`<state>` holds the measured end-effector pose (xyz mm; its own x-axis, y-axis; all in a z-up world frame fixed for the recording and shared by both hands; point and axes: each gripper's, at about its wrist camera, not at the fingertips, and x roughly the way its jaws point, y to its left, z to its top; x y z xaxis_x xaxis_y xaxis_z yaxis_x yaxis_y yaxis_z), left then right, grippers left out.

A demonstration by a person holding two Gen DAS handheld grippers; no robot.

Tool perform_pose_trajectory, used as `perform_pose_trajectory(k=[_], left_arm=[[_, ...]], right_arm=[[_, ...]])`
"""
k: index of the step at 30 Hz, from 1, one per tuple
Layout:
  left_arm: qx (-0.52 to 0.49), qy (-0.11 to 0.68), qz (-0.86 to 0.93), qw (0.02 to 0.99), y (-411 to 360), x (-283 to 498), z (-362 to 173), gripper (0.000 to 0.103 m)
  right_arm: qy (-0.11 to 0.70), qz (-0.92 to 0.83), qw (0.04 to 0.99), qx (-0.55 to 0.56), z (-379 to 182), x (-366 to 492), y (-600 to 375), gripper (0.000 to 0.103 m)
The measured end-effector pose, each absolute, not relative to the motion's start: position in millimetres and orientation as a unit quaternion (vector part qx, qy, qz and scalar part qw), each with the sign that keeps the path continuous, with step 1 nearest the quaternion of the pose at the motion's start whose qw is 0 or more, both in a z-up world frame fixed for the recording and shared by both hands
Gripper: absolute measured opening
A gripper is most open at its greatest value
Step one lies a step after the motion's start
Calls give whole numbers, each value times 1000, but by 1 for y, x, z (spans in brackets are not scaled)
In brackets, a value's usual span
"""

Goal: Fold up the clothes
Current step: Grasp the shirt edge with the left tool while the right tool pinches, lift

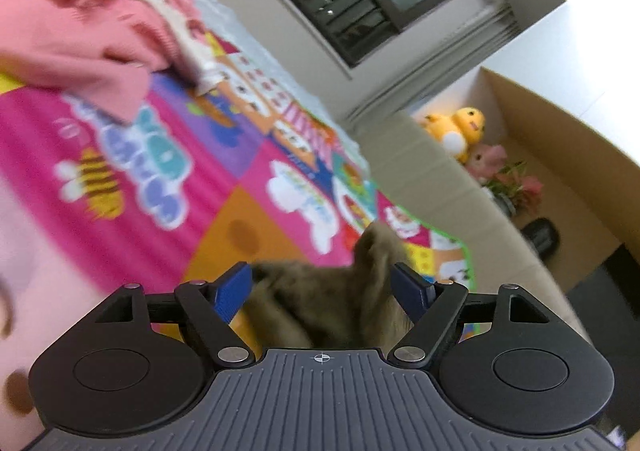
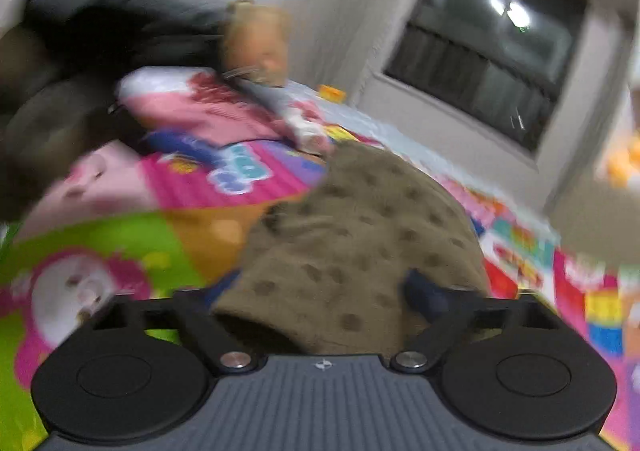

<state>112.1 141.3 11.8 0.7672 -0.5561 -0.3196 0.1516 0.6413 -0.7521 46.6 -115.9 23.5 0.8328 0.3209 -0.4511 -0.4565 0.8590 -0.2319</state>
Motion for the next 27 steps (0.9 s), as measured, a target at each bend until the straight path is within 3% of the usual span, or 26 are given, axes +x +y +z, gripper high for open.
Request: perform_pose_trajectory(k=[1, 3, 6, 7, 10, 11, 15, 22, 27], left_arm=[[-364, 275, -204, 866, 143, 108, 9, 81], [-360, 284, -220, 861, 141, 103, 0, 76], [-377, 298, -262, 837, 127, 104, -14, 69], [-379, 303, -275, 830, 118, 105, -18, 69], [-363, 321, -295, 824, 89, 105, -26, 68], [-347, 328, -289, 830, 81, 105, -29, 64], [-272, 328, -257, 867, 68, 100, -30, 47], [-270, 328, -251, 870, 78, 95, -37, 42], [-273, 327, -253, 869, 77, 94, -36, 42]], right_arm=[[213, 205, 948, -114, 35, 54, -134, 48], [216, 184, 957, -59, 50, 62, -162, 47], [210, 145, 964, -79, 55, 63, -178, 49], [209, 142, 964, -86, 53, 61, -177, 52], [203, 141, 963, -109, 48, 53, -173, 75], [198, 151, 961, -119, 46, 49, -167, 78], [186, 169, 953, -167, 36, 36, -141, 81], [193, 137, 933, -270, 1, 30, -114, 90], [125, 96, 921, -357, -4, 48, -108, 90]])
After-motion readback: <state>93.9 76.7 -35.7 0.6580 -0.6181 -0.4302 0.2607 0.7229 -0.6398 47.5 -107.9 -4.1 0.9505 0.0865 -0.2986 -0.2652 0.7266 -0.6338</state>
